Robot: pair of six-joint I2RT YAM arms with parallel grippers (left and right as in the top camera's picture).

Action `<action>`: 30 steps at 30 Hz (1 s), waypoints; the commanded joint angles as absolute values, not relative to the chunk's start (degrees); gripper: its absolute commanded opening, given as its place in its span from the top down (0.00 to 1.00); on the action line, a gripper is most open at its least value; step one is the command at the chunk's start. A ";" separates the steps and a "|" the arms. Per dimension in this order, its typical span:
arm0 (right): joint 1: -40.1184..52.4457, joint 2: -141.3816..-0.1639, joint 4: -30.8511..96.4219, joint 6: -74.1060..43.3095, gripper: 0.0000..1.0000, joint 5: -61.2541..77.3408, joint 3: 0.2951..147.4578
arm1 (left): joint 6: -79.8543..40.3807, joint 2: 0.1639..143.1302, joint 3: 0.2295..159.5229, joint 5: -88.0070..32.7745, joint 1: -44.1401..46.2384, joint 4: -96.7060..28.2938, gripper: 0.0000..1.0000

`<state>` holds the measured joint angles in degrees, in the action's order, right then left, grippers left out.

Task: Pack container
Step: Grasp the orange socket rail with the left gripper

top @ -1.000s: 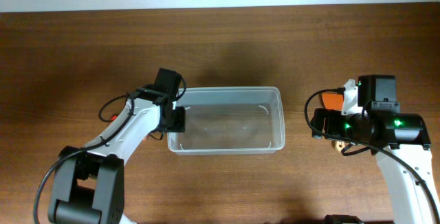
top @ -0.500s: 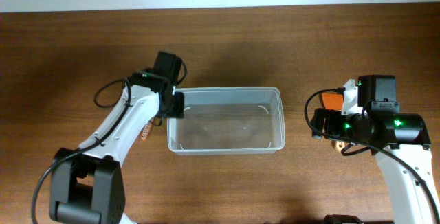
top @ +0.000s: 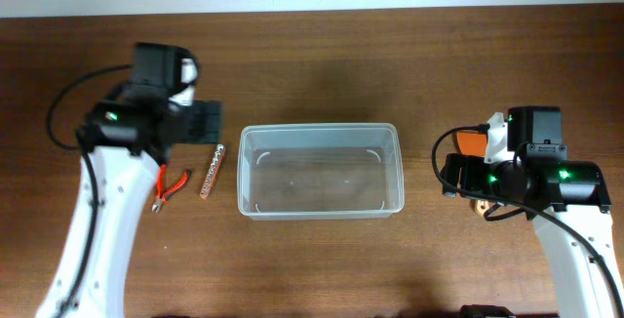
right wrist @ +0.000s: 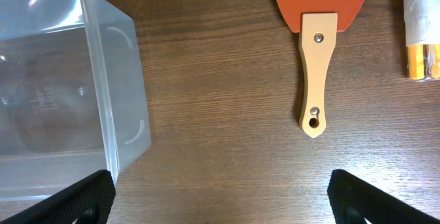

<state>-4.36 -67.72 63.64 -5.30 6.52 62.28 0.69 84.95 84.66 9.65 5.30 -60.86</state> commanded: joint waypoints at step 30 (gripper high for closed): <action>-4.58 -67.72 63.46 -4.73 0.01 5.78 63.66 | 18.65 116.73 83.72 -1.41 2.17 -58.74 0.01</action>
